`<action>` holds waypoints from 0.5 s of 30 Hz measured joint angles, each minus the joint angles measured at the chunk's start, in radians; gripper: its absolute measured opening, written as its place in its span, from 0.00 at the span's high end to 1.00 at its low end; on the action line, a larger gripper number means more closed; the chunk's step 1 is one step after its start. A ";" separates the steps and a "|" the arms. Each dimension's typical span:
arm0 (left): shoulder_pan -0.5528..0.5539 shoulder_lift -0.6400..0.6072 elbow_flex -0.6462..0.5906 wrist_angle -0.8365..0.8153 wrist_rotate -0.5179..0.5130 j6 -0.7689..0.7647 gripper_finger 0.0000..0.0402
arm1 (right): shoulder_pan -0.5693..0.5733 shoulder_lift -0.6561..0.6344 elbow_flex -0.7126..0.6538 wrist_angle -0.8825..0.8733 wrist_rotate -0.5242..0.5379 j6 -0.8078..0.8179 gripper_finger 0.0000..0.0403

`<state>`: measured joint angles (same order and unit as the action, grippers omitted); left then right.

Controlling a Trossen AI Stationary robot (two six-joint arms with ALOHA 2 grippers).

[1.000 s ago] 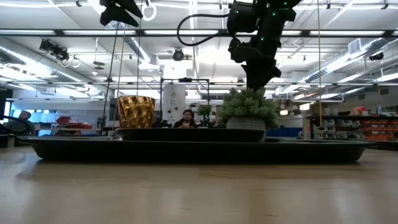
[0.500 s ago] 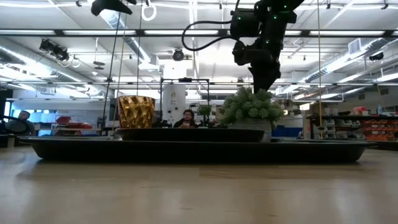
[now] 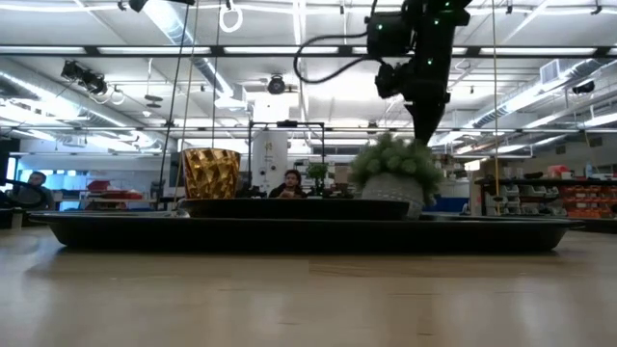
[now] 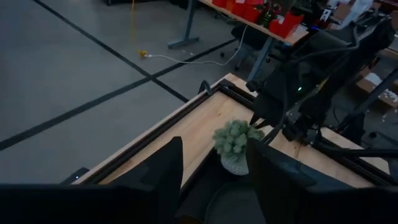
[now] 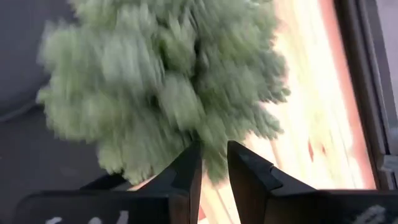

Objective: Pick and place plate/cup/fork/spoon on tray
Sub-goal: Put the gray potted plant on the black serving tray to the top right of the black plate, then remove the gray potted plant from the black serving tray

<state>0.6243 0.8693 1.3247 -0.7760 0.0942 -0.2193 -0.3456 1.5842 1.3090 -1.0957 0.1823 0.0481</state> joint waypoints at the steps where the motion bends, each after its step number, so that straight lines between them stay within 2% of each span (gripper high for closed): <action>1: 0.000 -0.001 0.000 -0.002 0.000 0.000 0.55 | 0.000 -0.011 0.000 0.009 -0.001 0.003 0.79; 7: 0.000 0.004 0.000 0.007 0.000 0.109 0.55 | -0.005 -0.057 0.000 0.077 -0.037 0.015 0.79; 12: 0.000 0.007 0.000 0.053 0.001 0.035 0.55 | -0.006 -0.079 0.000 0.138 -0.092 0.024 0.79; 15: 0.000 0.004 0.000 0.075 0.037 0.028 0.55 | -0.006 -0.091 0.000 0.194 -0.151 0.023 0.79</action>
<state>0.6243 0.8734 1.3247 -0.7015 0.1310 -0.1913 -0.3515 1.4936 1.3090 -0.9018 0.0313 0.0714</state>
